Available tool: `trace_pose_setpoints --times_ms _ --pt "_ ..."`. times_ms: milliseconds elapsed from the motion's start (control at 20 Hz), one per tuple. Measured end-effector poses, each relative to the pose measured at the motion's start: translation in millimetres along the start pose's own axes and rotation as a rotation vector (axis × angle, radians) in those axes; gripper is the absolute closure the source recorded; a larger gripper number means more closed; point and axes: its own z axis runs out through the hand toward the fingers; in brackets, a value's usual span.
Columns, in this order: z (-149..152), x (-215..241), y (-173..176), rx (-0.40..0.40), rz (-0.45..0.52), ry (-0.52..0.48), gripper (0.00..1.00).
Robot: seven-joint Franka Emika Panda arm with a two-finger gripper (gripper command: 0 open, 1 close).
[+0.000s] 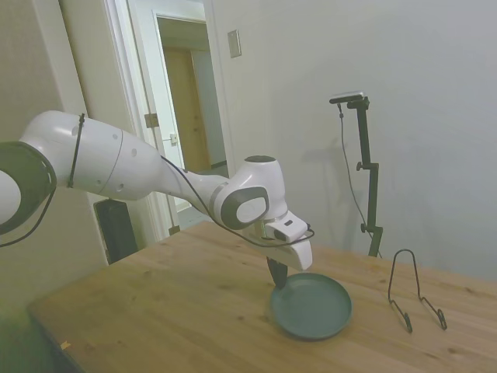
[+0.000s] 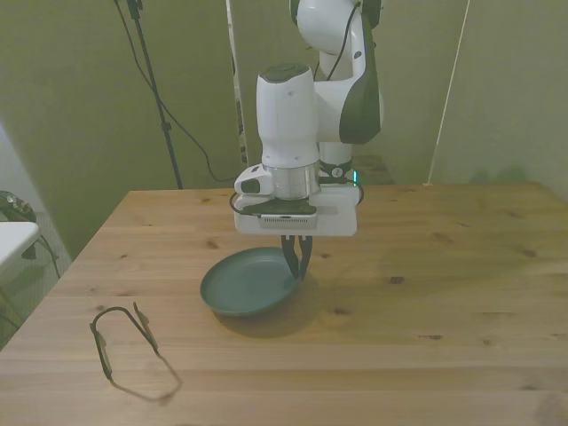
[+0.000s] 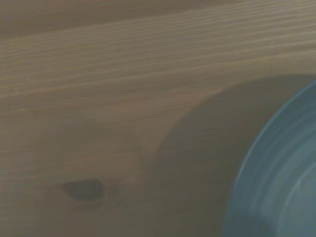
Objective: Unload the plate
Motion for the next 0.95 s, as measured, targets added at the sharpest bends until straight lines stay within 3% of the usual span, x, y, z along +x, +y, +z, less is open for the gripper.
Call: trace_pose_setpoints --times_ms 600,700,950 --pt "-5 3 1 0.006 0.005 0.006 0.0" --pt "-20 7 0 0.031 0.014 0.019 0.0" --pt "-96 15 7 0.083 0.028 0.037 0.0"
